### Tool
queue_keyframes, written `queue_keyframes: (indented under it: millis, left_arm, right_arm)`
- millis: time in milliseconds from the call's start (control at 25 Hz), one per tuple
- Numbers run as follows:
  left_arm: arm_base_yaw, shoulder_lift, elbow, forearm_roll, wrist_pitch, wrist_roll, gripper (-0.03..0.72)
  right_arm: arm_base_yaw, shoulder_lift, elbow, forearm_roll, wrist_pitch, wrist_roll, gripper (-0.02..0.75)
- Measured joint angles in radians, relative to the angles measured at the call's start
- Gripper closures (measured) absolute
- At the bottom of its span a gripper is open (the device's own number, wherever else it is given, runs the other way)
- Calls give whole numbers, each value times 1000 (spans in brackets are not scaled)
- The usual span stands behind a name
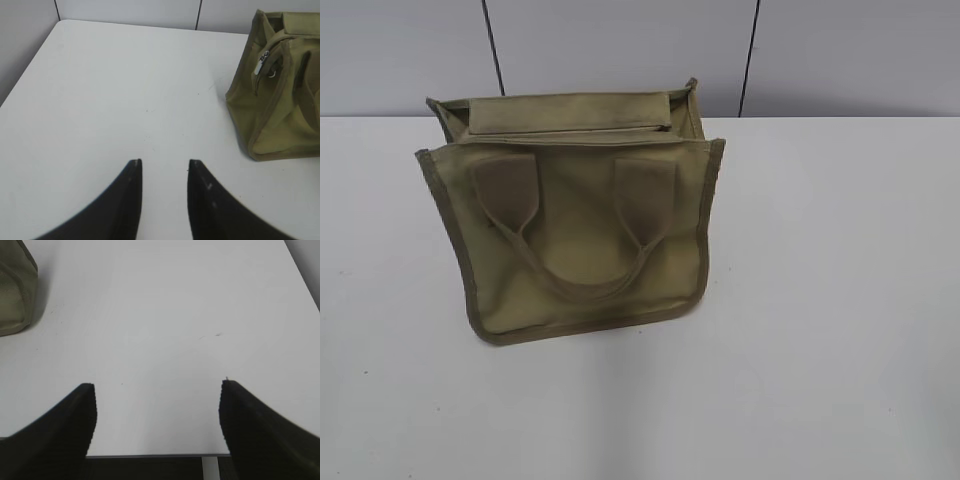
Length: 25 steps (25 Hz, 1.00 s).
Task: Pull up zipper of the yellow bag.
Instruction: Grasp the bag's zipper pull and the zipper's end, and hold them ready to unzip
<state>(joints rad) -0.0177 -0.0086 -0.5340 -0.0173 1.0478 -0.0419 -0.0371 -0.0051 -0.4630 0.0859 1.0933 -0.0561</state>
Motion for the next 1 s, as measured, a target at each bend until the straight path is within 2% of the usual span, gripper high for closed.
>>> queue_keyframes:
  millis: [1000]
  left_arm:
    - [0,0,0,0,0,0,457]
  right_arm:
    - [0,0,0,0,0,0,155]
